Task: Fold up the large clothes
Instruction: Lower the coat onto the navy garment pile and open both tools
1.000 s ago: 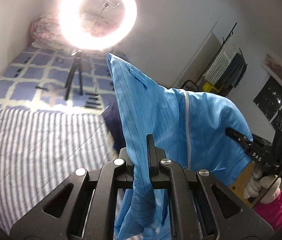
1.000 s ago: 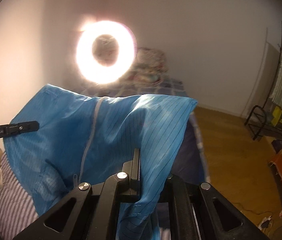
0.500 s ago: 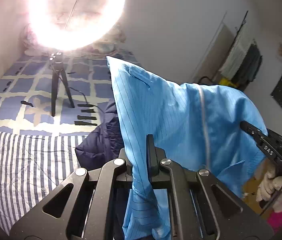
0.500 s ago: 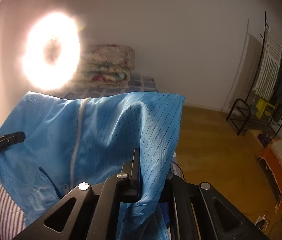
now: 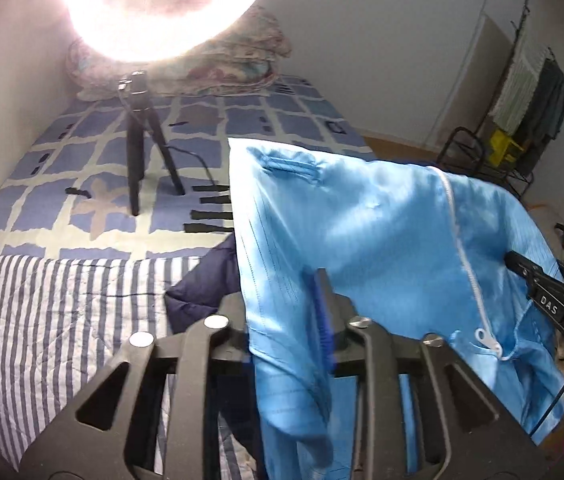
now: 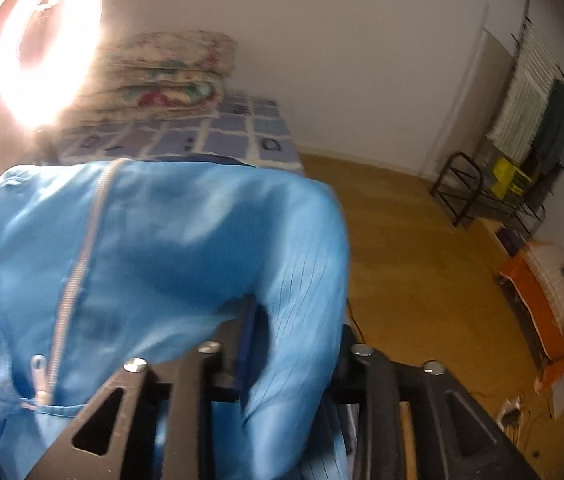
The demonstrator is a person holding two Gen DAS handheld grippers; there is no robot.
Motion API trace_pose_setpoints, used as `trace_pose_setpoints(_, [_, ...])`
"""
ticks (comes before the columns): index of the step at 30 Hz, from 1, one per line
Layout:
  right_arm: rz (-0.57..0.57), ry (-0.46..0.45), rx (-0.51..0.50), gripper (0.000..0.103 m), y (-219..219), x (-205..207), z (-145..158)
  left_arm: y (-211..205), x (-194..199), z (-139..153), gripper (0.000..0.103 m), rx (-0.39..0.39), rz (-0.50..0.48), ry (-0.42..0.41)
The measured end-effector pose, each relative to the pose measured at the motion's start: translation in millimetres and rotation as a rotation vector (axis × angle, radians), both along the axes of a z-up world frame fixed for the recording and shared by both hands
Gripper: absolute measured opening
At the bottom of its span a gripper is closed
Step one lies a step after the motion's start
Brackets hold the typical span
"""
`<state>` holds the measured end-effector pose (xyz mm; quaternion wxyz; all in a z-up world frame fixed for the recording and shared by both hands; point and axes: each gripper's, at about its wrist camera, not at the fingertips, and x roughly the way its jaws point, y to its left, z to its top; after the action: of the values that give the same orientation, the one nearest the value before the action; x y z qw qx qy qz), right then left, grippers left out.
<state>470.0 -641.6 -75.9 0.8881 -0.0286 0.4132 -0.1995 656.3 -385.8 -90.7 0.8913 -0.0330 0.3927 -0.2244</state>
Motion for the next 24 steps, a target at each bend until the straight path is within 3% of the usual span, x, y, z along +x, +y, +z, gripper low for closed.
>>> trace_pose_setpoints(5, [-0.040,-0.044,0.015,0.039,-9,-24,18,17,-12,16,0.031,0.001,0.027,-0.021])
trace_pose_setpoints(12, [0.000,-0.104,0.001,0.041,13,-63,66,43,-56,56,0.031,-0.027,-0.008,-0.062])
trace_pose_setpoints(20, [0.049,-0.177,0.019,0.042,54,-134,135,76,-142,122,0.032,-0.026,-0.067,-0.146])
trace_pose_setpoints(24, [0.067,-0.213,0.029,0.042,82,-183,164,102,-197,158,0.041,-0.029,-0.089,-0.195])
